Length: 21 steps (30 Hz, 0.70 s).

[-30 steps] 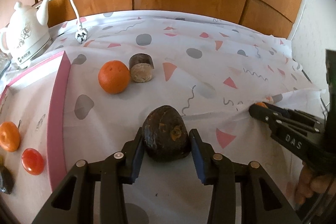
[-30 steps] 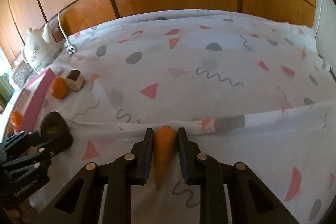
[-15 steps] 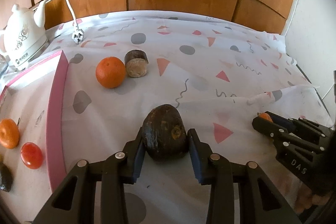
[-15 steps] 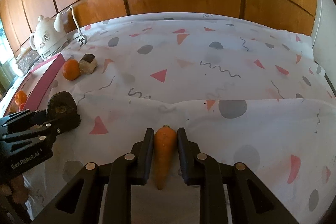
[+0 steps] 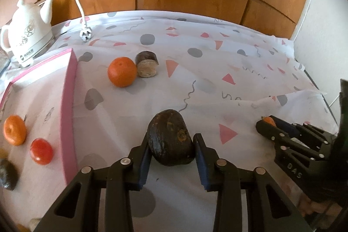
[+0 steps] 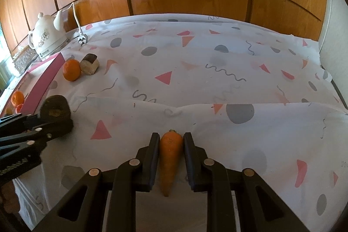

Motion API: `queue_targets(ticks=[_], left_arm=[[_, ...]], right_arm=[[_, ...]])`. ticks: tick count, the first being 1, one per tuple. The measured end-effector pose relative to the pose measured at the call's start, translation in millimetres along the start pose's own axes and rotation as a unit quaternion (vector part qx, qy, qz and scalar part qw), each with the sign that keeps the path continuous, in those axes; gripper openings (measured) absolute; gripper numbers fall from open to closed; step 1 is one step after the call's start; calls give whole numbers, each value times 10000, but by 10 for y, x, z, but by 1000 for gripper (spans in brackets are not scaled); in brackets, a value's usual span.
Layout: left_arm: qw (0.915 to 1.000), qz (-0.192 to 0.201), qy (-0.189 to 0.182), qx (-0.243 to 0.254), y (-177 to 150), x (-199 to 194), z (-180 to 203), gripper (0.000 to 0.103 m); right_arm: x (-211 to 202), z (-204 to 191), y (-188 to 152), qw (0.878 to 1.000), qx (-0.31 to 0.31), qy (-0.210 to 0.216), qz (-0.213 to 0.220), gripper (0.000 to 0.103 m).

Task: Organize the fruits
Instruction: 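Carry the yam piece toward the tray with the left gripper while the right carries the carrot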

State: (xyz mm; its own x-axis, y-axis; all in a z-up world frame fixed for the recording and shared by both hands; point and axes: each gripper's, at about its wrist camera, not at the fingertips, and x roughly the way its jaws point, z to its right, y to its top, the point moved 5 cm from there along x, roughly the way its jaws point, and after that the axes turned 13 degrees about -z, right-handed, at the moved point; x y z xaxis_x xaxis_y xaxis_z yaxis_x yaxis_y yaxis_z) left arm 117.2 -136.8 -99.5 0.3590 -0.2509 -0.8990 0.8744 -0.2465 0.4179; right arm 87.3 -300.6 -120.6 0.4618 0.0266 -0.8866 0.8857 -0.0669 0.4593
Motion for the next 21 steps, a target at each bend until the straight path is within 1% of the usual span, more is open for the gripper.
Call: queue_targets(ticks=[4,10,16,21], left_arm=[[9999,144,-4,-57,-20,-182,-43,37],[9988,403,18,-276,-29,-478,-221,37],[9968,577,135,-537,-67,-696,-470,37],[9944,688,247,-769,-127,-817,-701,37]], right_arm=[[-12,-12,-5,10000,-23,-74,-21,22],[-29,-35,9,9998,-5,-140,-103,22],[-33,-165,34,9999,-58,23,-154,22],[-74,-416,90,9992,-234,310,-136,22]])
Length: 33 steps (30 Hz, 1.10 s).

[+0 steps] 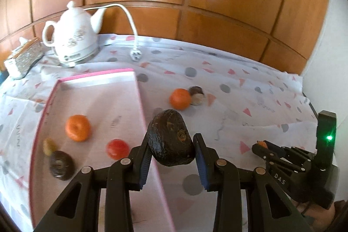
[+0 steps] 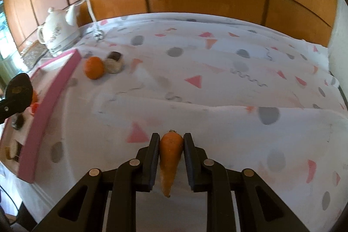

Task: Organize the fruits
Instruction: 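Carry the yam piece toward the tray with the left gripper while the right carries the carrot, then release the yam piece into the tray with the left gripper while the right releases the carrot there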

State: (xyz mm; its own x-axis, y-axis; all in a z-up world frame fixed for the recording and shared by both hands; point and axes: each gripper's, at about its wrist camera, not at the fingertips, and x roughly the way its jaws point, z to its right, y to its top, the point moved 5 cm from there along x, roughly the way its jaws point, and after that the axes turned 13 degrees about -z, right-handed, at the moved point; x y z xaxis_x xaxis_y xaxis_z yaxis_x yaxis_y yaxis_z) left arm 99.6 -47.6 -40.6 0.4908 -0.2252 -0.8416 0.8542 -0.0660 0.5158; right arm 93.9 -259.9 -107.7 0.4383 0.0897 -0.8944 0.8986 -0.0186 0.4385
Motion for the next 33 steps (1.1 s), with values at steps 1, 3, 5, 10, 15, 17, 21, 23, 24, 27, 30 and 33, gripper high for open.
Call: queue_targets(ticks=[1,3,5,10,15,17,21,23,24,27,30,33], left_arm=[[10000,17,34,-40,-1,-19,-52,37],[9999,46,89,-139,-10,-52,-160,37],[9995,67,159,-251,-22,-81,-274,37],[9982,76,359,-478,-98,-125,-540,37],[9958,57,556,-724,-201,-144,-787,37],[9948,63,615,-804,-224,-162,-860,37],[9932,120,675,-935,-240,-202,-975,37],[9927,149,691,-978,-247,-227,-1009,37],[9925,166,701,-992,-252,-240,-1025,37],[9916,176,722,-1055,-262,-254,-1072,38],[9908,155,747,-1119,-267,-250,-1109,38],[9895,142,772,-1210,-275,-240,-1177,38]], right_arm=[[-11,-51,15,10000,-46,49,10,22],[-41,-185,57,9997,-161,180,39,22],[-83,-342,97,9990,-302,319,74,22],[-193,-713,202,9956,-624,685,154,22],[-317,-1133,306,9886,-989,1111,215,22],[-345,-1313,340,9851,-1135,1272,215,22],[-383,-1647,405,9787,-1422,1468,213,22],[-395,-1798,421,9755,-1566,1530,202,22],[-394,-1855,426,9745,-1621,1538,195,22],[-350,-1999,434,9723,-1736,1561,121,22],[-311,-2097,441,9712,-1773,1591,44,22],[-287,-2169,439,9704,-1795,1618,8,22]])
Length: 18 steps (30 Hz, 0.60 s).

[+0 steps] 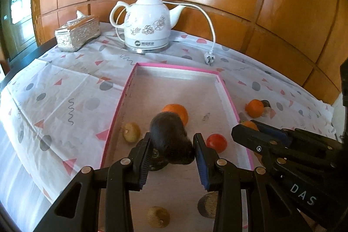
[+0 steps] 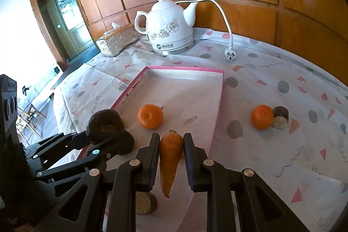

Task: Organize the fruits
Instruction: 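Release the yam piece into the tray with the left gripper while the right releases the carrot there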

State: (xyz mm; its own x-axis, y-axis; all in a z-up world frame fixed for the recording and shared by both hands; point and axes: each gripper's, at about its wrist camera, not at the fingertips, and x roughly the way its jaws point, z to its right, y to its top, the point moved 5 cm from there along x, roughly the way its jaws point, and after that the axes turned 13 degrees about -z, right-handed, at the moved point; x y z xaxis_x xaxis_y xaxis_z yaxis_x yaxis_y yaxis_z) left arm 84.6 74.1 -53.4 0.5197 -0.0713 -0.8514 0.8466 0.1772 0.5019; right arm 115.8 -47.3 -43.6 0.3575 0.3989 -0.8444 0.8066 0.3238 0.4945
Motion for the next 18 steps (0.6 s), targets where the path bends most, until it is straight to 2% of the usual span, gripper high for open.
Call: queue_targets(ticks=[6,9,11,13,18], left_arm=[[9999,65,66,-126,19,-21,-78,37],[9998,37,100,-184,13,-9,-124,41],[9995,33,127,-277,3,-4,-180,50],[9993,27,114,-364,-12,-7,-239,51],[9987,4,176,-485,-41,-7,-336,52]], right_arm=[[69,-64,42,10000,-76,8,-40,22],[129,-74,54,9998,-63,141,-110,23],[151,-51,46,9997,36,209,-125,30],[152,-10,25,9995,158,231,-110,39],[129,124,-79,9988,459,181,-60,39]])
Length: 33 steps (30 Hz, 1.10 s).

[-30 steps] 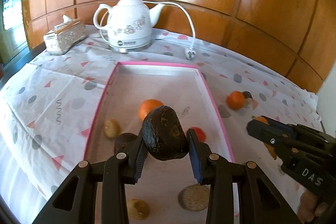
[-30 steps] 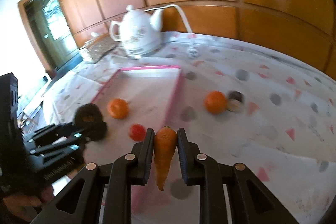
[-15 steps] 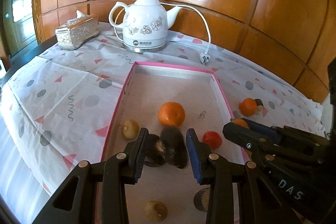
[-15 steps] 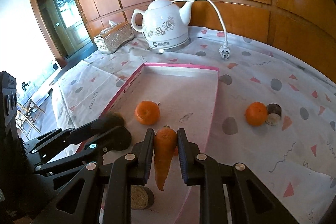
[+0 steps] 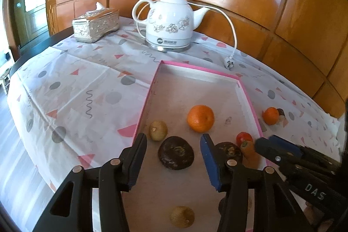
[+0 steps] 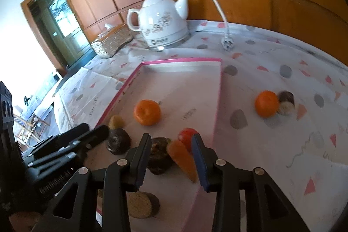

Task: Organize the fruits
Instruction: 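Release the yam piece into the tray with the left gripper while the right releases the carrot there, then move the right gripper to the brown-and-white taro piece while the left moves to the mandarin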

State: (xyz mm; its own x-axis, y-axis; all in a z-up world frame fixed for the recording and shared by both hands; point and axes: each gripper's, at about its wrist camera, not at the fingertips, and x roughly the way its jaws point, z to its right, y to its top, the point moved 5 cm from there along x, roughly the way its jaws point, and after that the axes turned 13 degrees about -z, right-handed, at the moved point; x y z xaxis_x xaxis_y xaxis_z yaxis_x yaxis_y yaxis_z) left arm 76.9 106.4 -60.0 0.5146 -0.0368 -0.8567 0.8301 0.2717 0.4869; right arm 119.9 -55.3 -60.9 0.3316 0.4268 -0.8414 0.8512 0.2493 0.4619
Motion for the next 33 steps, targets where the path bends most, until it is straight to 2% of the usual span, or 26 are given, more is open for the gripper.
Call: queue_targets(ticks=[7,11,14,22,33], left_arm=[[9999,-43,2,130,-38,-6,90,52],[9996,-42,-116,258,-53,-32,204,65],[9993,-10,-141,352,-64,-64,288,67],[9982,5,-162,577,-74,-98,446,67],[9944,-10,-326,1010,-78,-86,739,67]], right_arm=[[-104,224,-128,9992,359,-141,115,39],[-200,409,-188,9976,611,-250,217,39],[-234,551,-227,9958,798,-384,242,39],[-315,807,-314,9918,1006,-720,314,39],[-393,1149,-314,9864,1260,-973,403,39]])
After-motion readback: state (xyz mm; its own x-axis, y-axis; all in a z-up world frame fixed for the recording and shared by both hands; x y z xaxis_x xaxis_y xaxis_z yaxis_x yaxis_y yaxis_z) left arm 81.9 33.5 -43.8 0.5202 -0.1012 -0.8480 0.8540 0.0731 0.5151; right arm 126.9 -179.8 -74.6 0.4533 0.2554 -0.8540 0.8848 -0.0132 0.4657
